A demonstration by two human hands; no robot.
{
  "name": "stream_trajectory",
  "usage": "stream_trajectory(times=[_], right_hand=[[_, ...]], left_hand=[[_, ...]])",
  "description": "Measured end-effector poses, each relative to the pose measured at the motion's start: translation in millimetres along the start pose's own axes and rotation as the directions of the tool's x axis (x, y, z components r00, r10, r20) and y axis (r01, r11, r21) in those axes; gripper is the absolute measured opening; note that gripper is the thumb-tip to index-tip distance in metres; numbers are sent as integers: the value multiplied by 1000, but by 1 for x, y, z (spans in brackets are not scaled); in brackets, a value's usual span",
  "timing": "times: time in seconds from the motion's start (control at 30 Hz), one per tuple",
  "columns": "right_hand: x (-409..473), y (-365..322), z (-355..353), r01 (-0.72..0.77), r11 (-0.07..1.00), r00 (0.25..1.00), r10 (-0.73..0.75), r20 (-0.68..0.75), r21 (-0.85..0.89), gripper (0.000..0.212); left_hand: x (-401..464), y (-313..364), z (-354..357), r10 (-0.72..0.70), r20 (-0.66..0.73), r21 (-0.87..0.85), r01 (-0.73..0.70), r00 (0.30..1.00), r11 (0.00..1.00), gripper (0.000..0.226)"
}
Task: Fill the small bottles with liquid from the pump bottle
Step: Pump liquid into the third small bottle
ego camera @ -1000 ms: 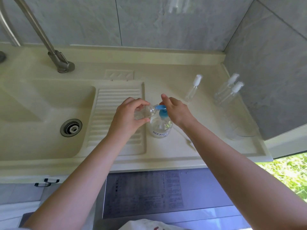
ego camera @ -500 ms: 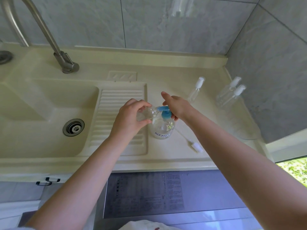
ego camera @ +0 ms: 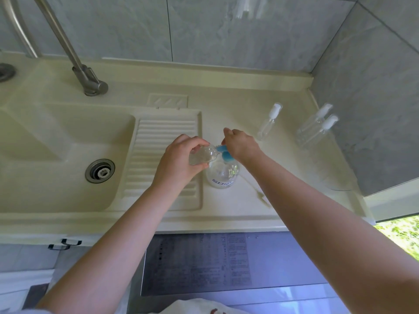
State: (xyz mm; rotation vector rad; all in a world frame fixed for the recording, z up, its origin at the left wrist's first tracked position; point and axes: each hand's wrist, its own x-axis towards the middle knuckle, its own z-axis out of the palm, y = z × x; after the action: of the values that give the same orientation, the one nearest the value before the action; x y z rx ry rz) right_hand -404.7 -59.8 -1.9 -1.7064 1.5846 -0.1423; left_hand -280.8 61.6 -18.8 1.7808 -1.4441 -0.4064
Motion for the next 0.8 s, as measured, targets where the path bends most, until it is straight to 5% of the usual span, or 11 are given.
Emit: stream_trajectory(times=[0.13, 0.4, 0.63, 0.8], right_hand=[[4, -2, -8, 5, 1000, 999, -5, 48, 0, 57], [7, 12, 11, 73, 996, 990, -80, -119, -58, 39], [7, 8, -2, 24, 999, 1000, -24, -19, 40, 54], [5, 6, -1, 38, 997, 998, -34, -54, 74, 36]], left_hand=[[0, -1, -1, 1, -9, -16, -1, 1000, 1000, 51], [-1, -5, 4, -6, -2, -23, 6, 1000, 1000, 50], [-2, -4, 2, -5, -9, -27, 4, 1000, 1000, 50], [0, -4, 2, -3, -7, -31, 3, 1000, 1000, 50]])
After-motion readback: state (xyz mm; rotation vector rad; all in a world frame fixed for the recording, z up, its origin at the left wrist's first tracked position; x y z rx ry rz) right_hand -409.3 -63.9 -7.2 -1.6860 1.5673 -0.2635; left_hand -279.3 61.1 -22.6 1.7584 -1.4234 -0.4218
